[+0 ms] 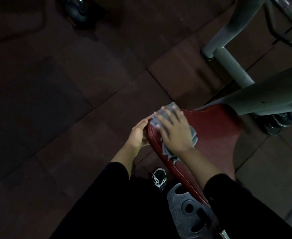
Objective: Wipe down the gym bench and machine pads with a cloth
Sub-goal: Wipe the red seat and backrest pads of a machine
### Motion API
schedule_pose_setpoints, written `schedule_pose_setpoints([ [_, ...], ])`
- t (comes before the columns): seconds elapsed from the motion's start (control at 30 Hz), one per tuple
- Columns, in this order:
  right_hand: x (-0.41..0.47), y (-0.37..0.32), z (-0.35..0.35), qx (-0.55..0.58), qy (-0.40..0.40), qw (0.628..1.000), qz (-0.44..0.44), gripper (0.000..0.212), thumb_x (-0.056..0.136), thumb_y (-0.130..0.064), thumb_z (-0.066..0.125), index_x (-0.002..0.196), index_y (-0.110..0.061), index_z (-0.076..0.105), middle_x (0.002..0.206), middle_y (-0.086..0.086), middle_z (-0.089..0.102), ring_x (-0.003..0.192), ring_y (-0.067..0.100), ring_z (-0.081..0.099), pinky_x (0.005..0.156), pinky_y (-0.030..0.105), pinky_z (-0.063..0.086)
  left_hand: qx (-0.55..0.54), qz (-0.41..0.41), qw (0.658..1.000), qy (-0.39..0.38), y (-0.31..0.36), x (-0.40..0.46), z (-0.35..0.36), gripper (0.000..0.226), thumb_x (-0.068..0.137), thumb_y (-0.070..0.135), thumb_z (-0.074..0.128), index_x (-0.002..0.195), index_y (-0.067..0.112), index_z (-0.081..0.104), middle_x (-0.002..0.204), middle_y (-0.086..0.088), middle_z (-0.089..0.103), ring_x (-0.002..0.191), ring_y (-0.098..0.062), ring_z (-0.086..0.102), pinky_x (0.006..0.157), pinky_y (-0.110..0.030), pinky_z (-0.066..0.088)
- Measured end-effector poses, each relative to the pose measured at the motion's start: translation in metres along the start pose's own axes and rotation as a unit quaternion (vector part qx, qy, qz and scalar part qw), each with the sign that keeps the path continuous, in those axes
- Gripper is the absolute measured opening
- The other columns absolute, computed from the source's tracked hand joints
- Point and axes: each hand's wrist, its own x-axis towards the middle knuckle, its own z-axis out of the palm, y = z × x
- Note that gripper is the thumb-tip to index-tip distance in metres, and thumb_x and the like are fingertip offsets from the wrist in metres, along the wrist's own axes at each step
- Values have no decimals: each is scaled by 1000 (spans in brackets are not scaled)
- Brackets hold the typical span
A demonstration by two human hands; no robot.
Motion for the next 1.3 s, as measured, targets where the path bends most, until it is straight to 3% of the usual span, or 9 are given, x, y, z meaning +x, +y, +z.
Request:
schedule_pose_setpoints([
  [0.17, -81, 34, -14, -25, -74, 983, -166, 57, 90, -28, 45, 145, -30, 33, 154, 1, 33, 142, 32, 24, 116, 49, 17, 71, 16, 997, 32, -1, -6, 3, 28, 100, 31, 46, 117, 46, 62, 120, 5, 66, 104, -15, 63, 80, -38, 56],
  [0.3, -94, 65, -33, -19, -98, 994, -52, 73, 78, -5, 67, 143, -22, 37, 149, 9, 38, 138, 36, 28, 107, 55, 36, 262, 84, 958, 81, -5, -27, 13, 45, 96, 45, 50, 141, 41, 44, 141, -1, 47, 130, -18, 46, 112, -41, 36],
  [0.43, -71, 56, -41, 56, -107, 987, 104, 64, 77, 13, 64, 135, -11, 52, 139, 21, 46, 125, 44, 42, 101, 55, 43, 412, 99, 899, 111, 5, -63, 33, 60, 100, 40, 43, 152, 18, 24, 154, -5, 24, 137, -24, 35, 113, -34, 29],
  [0.57, -47, 10, -76, 138, -81, 976, 150, 37, 97, -9, 45, 134, -11, 53, 138, 19, 43, 125, 37, 41, 109, 41, 34, 536, 144, 818, 152, 25, -104, 42, 53, 100, 38, 38, 149, 21, 30, 151, 1, 32, 132, -23, 37, 103, -37, 39],
  [0.8, -21, -79, -150, 220, -97, 964, 110, 41, 99, -19, 50, 139, -26, 44, 136, 2, 34, 131, 21, 35, 110, 31, 30, 642, 182, 698, 260, 72, -189, 33, 51, 100, 39, 33, 149, 26, 31, 150, 6, 38, 136, -16, 35, 107, -39, 32],
  [0.97, -3, -150, -191, 190, -102, 976, 10, 43, 102, -20, 42, 144, -18, 38, 141, 8, 33, 132, 22, 33, 110, 35, 31, 600, 174, 698, 350, 94, -262, 2, 49, 100, 36, 34, 147, 25, 35, 148, 7, 41, 134, -14, 38, 104, -37, 31],
  [1.13, 3, -229, -205, 144, -168, 974, -45, 35, 103, -38, 30, 136, -39, 39, 135, -5, 35, 127, 17, 40, 95, 41, 35, 546, 137, 709, 425, 98, -324, -50, 47, 100, 36, 34, 146, 27, 36, 147, 9, 42, 133, -13, 39, 106, -37, 31],
  [1.2, 7, -265, -208, 128, -173, 974, -74, 36, 104, -37, 28, 138, -34, 40, 134, -2, 36, 127, 17, 38, 86, 36, 33, 527, 123, 712, 448, 101, -343, -75, 47, 100, 36, 34, 146, 27, 37, 146, 9, 42, 132, -13, 39, 105, -37, 31],
  [1.3, 15, -323, -200, 163, -196, 957, -135, 35, 105, -32, 30, 135, -25, 45, 129, 5, 39, 124, 21, 40, 93, 35, 38, 505, 106, 709, 482, 105, -369, -116, 46, 100, 36, 34, 145, 27, 37, 145, 7, 44, 131, -14, 41, 103, -38, 31],
])
